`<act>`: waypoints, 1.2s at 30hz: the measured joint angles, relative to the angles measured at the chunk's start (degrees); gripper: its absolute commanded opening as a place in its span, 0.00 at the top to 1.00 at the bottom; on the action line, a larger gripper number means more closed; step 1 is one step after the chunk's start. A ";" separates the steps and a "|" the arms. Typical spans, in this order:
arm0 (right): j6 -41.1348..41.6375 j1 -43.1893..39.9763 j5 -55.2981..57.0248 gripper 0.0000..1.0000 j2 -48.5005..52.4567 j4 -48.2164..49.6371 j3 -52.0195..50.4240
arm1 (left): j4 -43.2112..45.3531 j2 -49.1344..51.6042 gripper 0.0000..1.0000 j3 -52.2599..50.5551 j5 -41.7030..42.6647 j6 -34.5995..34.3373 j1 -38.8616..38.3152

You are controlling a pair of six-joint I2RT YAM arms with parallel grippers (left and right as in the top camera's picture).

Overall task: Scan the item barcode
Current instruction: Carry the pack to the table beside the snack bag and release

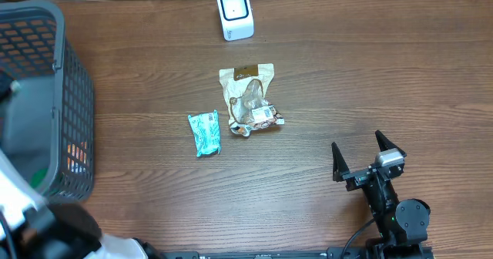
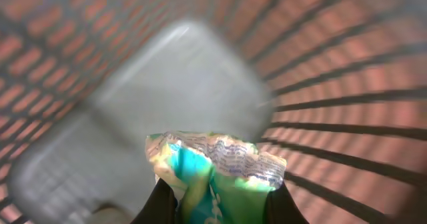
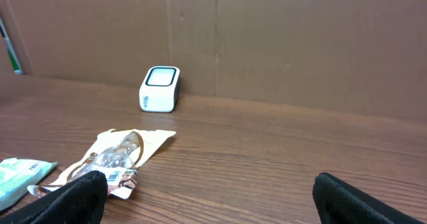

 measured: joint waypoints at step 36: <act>-0.02 0.00 0.02 0.00 0.00 0.00 0.00 | 13.55 0.33 0.74 -30.36 4.02 -2.97 -62.45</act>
